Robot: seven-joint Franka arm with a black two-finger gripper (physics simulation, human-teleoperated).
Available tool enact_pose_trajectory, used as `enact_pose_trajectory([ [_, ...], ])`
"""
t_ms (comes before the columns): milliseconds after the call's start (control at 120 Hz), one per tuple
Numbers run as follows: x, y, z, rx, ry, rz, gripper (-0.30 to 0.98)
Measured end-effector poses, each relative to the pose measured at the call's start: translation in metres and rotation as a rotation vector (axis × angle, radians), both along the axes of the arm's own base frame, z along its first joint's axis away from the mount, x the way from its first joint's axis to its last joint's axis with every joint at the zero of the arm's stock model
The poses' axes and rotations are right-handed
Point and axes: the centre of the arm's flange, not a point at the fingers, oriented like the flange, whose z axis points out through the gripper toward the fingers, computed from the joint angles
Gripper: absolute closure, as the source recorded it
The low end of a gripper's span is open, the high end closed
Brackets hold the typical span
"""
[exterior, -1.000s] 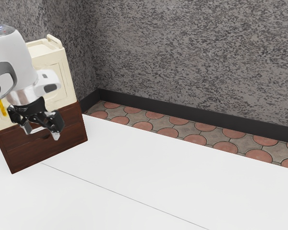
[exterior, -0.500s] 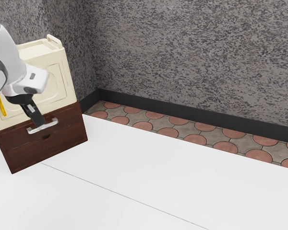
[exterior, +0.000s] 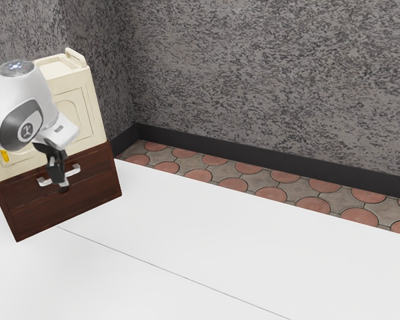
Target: Pull the drawer handle with one arm to open the drawer
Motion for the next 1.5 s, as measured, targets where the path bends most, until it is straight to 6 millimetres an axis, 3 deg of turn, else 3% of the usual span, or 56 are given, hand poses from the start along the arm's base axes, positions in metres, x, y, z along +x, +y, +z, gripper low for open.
enact_pose_trajectory([
  [250,0.017,0.009,-0.024,-0.021,-0.041,-0.007,0.0],
  [408,0.028,0.015,-0.027,-0.015,-0.043,0.056,0.0],
  [767,0.042,0.079,-0.071,-0.051,0.024,0.304,0.0],
  [942,0.059,0.069,-0.084,-0.066,0.034,0.329,0.0],
  [1500,0.062,0.067,-0.085,0.018,0.004,0.348,0.0],
])
